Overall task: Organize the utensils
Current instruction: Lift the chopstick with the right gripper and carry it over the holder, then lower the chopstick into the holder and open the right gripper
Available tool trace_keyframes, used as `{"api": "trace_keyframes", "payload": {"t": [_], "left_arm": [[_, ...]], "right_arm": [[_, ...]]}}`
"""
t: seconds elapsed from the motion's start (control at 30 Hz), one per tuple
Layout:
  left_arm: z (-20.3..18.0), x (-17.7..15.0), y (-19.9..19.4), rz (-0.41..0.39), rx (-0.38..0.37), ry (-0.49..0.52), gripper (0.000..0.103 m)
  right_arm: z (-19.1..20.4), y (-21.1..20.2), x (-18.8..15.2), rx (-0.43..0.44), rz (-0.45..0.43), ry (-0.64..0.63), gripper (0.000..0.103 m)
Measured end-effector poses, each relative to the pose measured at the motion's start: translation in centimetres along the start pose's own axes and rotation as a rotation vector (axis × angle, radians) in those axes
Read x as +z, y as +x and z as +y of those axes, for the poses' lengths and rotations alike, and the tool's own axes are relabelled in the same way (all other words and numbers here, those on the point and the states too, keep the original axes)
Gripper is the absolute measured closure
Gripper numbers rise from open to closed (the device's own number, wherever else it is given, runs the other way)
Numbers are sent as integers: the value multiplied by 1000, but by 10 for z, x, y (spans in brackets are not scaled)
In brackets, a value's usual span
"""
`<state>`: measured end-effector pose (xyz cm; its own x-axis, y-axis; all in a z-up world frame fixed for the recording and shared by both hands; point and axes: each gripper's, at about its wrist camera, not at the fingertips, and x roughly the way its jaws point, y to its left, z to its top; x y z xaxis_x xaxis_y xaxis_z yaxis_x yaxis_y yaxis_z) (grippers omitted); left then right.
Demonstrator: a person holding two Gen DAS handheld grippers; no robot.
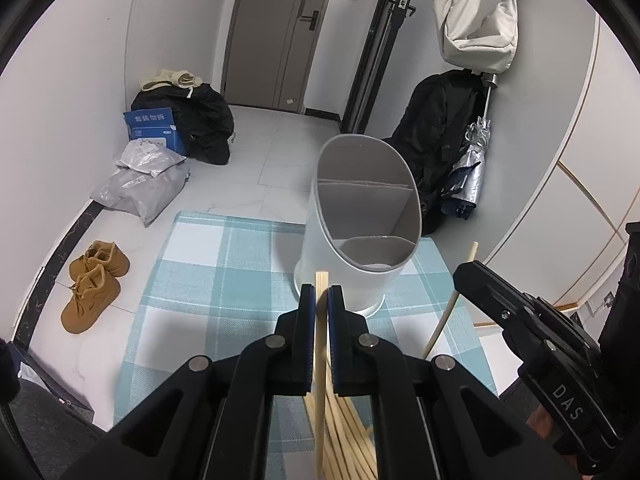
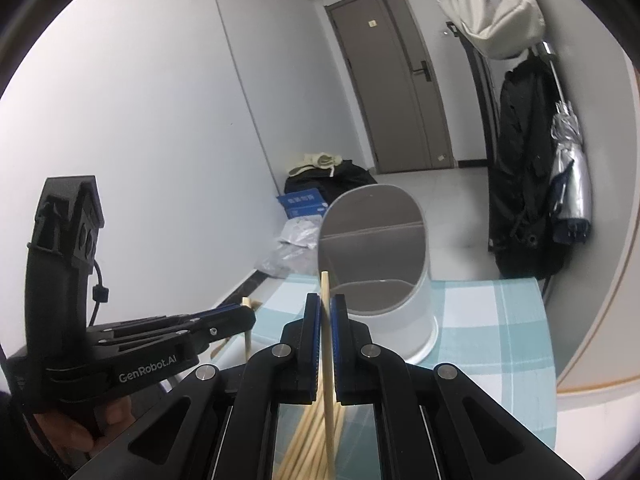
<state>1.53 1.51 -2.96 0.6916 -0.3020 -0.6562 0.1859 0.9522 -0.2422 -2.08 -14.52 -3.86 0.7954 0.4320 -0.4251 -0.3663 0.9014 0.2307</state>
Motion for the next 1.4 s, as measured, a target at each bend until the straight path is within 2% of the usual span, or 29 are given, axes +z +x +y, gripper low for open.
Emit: {"api": "trace_keyframes", "payload": {"t": [0.27, 0.5, 0.7, 0.83, 1.13, 1.3, 1.4], "left_arm": [[-12, 7, -16, -21, -37, 49, 101], [-17, 19, -20, -26, -42, 40, 101], [-24, 47, -28, -57, -70, 27, 101], [-27, 79, -37, -106, -91, 5, 101], [-30, 152, -43, -238, -89, 2, 101], [-31, 175, -31, -271, -69, 16, 101], [-33, 178, -18, -279, -68, 40, 101]], "right_arm": [[10, -10, 5, -3, -34, -43, 99], [6, -9, 10, 9, -31, -22, 99], [-1, -17, 25, 25, -56, 17, 99], [-6, -24, 48, 36, -82, 32, 99], [-27, -14, 139, 44, -109, 32, 99], [-27, 1, 182, 42, -154, -26, 99], [-26, 13, 197, 32, -172, -67, 99]]}}
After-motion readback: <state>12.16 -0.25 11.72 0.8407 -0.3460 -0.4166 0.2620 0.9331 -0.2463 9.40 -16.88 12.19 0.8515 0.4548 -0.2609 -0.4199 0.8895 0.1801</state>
